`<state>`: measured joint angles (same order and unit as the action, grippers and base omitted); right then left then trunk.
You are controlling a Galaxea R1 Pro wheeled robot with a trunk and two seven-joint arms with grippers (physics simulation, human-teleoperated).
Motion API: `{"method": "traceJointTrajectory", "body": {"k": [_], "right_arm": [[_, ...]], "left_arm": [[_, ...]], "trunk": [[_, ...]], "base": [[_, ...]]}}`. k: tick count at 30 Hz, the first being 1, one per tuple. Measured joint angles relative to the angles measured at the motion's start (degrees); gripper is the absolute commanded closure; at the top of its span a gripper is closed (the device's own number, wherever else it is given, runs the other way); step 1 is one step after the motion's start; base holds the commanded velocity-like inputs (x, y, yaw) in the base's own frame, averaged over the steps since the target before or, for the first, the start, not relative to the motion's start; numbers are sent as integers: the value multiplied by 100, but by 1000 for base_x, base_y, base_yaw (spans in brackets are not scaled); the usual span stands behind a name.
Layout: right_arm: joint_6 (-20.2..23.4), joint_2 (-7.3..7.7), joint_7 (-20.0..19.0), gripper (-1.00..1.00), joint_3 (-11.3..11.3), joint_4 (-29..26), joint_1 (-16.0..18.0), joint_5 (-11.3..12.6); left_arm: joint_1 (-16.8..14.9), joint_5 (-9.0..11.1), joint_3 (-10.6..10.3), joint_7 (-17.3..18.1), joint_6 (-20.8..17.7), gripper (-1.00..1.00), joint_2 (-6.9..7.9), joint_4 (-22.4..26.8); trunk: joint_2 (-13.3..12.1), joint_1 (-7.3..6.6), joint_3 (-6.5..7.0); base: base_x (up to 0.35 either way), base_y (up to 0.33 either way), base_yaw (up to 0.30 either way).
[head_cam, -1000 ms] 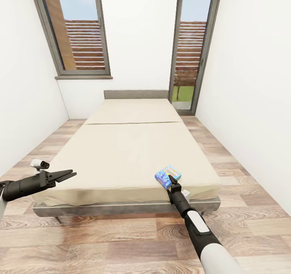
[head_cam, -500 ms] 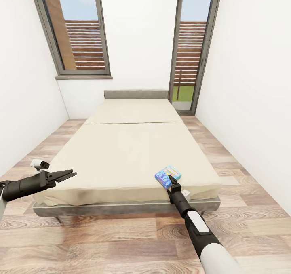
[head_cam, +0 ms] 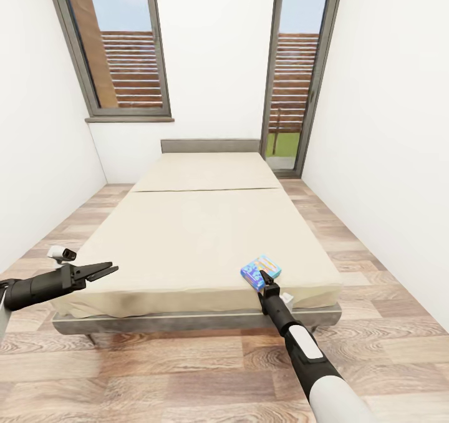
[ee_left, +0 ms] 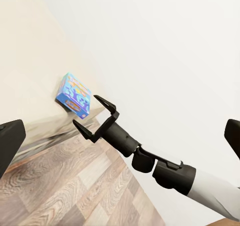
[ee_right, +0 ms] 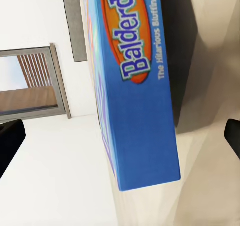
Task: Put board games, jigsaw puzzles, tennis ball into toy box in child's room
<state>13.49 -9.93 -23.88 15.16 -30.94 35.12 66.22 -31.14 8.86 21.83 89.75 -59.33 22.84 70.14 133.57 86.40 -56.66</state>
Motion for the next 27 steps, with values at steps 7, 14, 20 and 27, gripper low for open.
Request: {"method": "traceJointTrajectory", "body": {"k": [7, 14, 20, 27], "right_arm": [[0, 0, 0, -100, -4, 0, 0, -1], [0, 0, 0, -100, -5, 0, 0, 0], [0, 0, 0, -100, -6, 0, 0, 1], [-5, 0, -2, 100, -11, 0, 0, -13]], "left_arm": [[0, 0, 1, 0, 0, -100, 0, 0], [-2, 2, 1, 0, 0, -100, 0, 0], [1, 1, 0, 0, 0, -100, 0, 0], [2, 2, -2, 0, 0, -100, 0, 0]], "trunk": [[0, 0, 0], [0, 1, 0], [0, 0, 0], [0, 0, 0]], "base": [[0, 3, 0], [-29, 15, 0], [-17, 10, 0], [-2, 1, 0]]}}
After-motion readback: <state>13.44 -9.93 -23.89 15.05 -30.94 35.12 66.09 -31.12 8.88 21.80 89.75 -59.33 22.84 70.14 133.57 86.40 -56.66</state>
